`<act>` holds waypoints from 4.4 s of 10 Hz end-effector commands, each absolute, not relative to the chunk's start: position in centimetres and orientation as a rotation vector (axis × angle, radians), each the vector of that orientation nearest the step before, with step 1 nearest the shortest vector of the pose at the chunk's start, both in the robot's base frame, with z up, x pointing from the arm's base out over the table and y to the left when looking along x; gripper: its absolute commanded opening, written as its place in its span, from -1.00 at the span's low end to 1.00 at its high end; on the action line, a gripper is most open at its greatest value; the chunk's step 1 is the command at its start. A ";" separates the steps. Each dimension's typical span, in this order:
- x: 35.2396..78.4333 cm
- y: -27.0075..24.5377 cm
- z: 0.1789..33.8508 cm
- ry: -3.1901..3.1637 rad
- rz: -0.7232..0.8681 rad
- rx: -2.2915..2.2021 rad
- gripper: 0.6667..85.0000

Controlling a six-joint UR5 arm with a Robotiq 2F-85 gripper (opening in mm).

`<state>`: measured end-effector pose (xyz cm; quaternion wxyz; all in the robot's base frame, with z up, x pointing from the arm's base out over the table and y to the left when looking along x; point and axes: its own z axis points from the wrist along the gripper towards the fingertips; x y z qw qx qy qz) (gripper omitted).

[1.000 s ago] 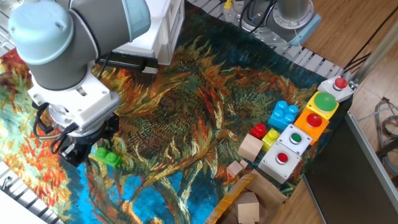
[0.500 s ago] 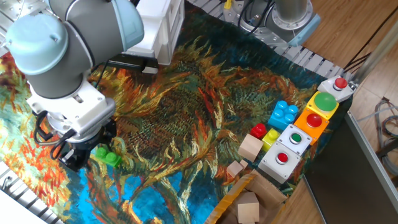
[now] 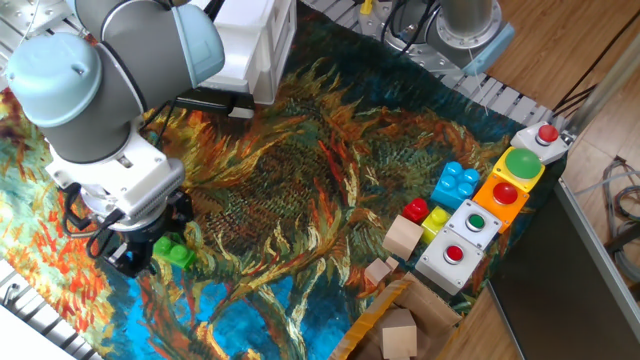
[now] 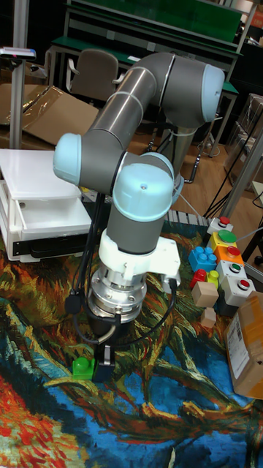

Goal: Put things in the drawer

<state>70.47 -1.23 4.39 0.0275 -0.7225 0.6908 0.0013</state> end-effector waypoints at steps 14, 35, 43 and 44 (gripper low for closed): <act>69.0 -1.9 1.5 2.093 0.024 -2.234 0.37; 67.9 -2.8 4.9 2.208 0.085 -2.167 -0.98; 70.9 -2.8 8.6 2.254 -0.039 -2.010 -0.98; 71.2 -2.5 8.7 2.248 -0.036 -1.987 -0.98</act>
